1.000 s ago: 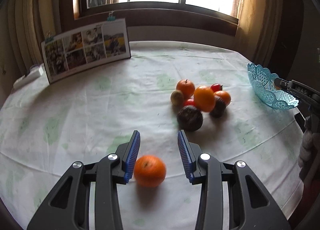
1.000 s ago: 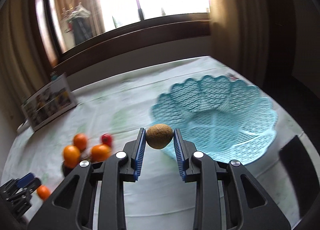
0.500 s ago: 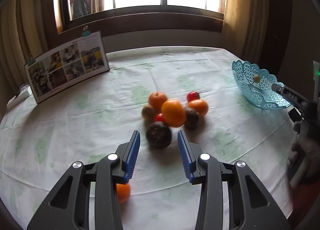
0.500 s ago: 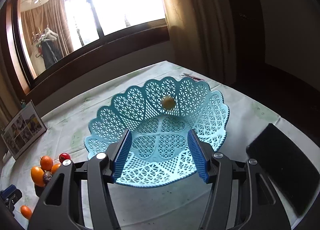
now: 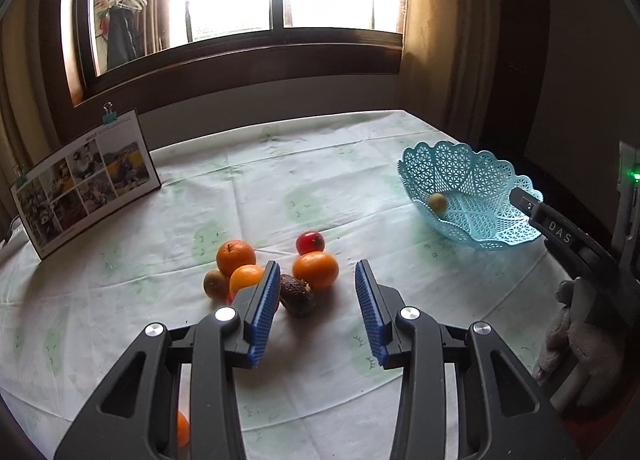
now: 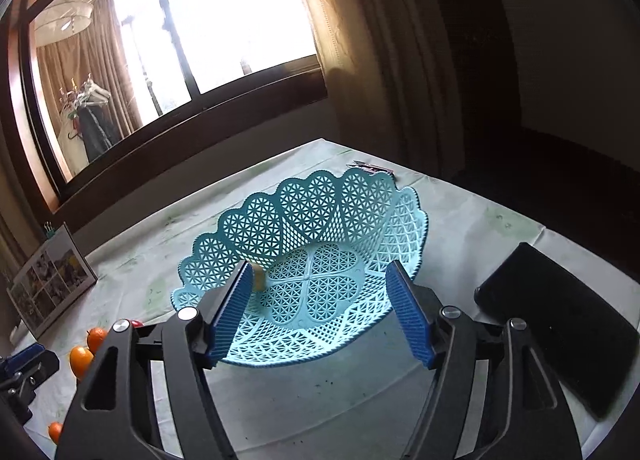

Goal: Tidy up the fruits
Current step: 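Carry the mandarin to the blue basket and open the left gripper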

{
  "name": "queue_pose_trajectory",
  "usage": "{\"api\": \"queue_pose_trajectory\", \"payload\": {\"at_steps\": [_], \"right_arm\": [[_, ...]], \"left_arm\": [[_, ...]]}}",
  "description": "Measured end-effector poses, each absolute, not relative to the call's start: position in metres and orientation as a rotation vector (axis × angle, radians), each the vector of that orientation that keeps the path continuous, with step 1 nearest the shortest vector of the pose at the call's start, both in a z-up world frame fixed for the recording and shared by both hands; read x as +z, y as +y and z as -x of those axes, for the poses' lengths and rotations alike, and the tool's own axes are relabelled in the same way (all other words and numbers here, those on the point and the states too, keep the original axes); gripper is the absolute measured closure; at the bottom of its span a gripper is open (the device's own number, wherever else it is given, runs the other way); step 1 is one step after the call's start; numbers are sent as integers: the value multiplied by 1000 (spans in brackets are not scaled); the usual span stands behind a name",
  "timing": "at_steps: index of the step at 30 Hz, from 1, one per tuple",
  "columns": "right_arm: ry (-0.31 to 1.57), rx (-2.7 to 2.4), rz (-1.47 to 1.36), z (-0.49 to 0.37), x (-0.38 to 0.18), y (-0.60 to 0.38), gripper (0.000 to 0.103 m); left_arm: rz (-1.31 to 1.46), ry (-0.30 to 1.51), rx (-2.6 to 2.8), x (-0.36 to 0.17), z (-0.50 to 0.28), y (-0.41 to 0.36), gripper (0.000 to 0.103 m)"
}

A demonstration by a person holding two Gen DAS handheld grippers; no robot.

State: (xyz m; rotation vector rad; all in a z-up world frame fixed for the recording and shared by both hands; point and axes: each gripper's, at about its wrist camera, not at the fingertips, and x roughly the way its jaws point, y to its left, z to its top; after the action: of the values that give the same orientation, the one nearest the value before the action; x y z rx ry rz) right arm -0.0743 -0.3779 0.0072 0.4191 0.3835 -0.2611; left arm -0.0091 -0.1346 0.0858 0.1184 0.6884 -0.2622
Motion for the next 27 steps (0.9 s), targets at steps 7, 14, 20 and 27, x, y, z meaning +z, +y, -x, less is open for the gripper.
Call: {"api": "queue_pose_trajectory", "payload": {"at_steps": [7,14,20,27], "right_arm": [[369,-259,-409,77,9,-376,33],[358,-240,-361,78,11,-364,32],[374,-236,-352,74,10,-363,33],[375,-234,-348,73,10,-363,33]], "left_arm": [[-98,723,-169,80,25,-90,49],[-63,815,-39,54,45,-35,42],[-41,901,-33,25,52,-24,42],[-94,904,23,15,44,-26,64]]}}
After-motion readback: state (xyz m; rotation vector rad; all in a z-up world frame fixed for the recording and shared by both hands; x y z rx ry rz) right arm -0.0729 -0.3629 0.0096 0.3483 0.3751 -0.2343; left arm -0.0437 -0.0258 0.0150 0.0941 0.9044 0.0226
